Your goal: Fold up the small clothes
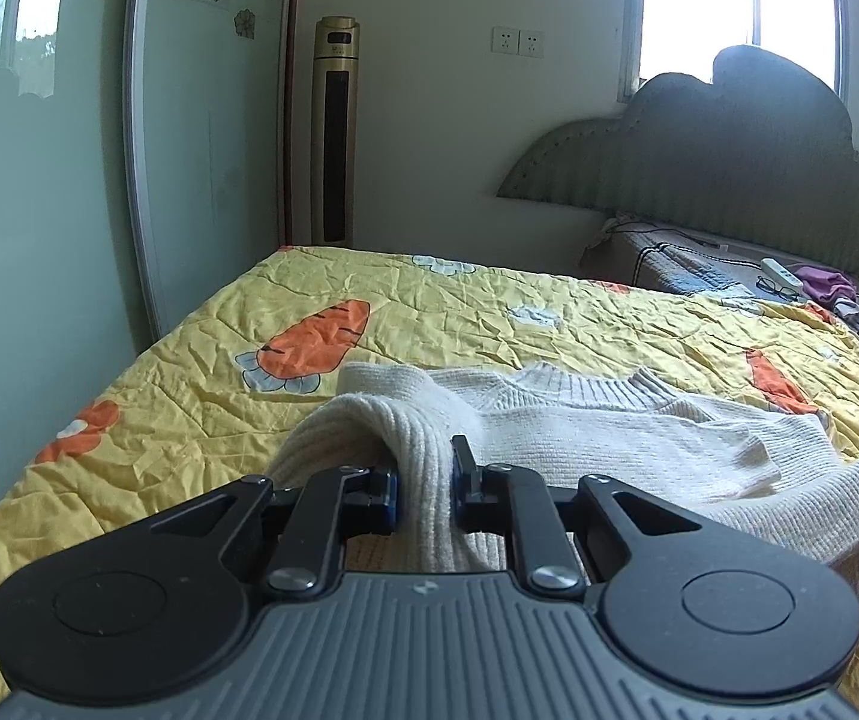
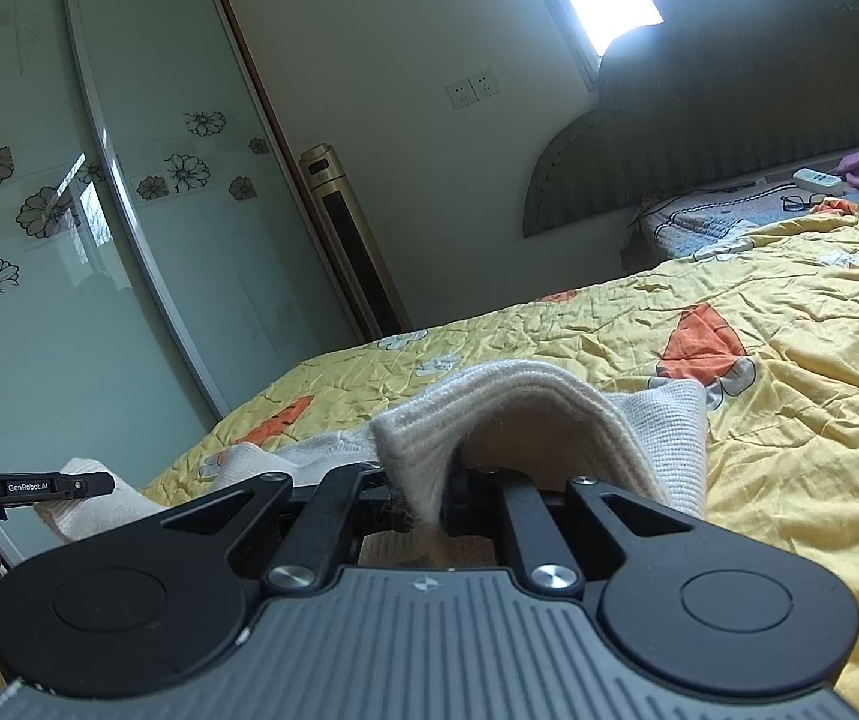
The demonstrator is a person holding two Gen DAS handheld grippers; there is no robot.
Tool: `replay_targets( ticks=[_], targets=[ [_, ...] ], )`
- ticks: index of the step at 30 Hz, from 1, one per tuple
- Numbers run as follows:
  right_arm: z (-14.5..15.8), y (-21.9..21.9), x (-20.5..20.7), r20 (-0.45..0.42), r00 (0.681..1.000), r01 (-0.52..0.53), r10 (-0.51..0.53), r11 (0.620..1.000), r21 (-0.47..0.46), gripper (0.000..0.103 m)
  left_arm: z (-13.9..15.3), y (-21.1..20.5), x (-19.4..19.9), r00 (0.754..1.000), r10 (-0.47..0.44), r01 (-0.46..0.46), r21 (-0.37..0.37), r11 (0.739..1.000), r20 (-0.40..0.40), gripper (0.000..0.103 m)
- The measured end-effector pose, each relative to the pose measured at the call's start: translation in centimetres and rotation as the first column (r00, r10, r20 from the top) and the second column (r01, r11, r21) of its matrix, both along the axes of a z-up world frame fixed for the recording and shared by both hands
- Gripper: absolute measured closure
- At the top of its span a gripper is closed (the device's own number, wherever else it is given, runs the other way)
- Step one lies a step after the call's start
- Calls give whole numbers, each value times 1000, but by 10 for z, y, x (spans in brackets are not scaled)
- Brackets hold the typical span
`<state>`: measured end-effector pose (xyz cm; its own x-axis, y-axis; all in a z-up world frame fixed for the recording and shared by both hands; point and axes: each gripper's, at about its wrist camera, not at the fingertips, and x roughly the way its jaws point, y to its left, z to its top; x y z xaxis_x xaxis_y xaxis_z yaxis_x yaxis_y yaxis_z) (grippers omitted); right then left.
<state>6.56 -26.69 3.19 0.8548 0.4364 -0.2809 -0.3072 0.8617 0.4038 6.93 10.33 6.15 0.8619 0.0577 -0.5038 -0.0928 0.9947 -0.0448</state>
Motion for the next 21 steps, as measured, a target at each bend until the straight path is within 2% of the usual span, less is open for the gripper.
replay_targets(
  ticks=[10,21],
  targets=[
    [5,-1,23,14,1000,24,-24,1000,7,90,8,-6,27,1000,-3,3,29,1000,14,88],
    [1,-1,71,-6,999,49,-49,999,13,90,6,-7,75,1000,0,0,33,999,-6,88]
  ],
)
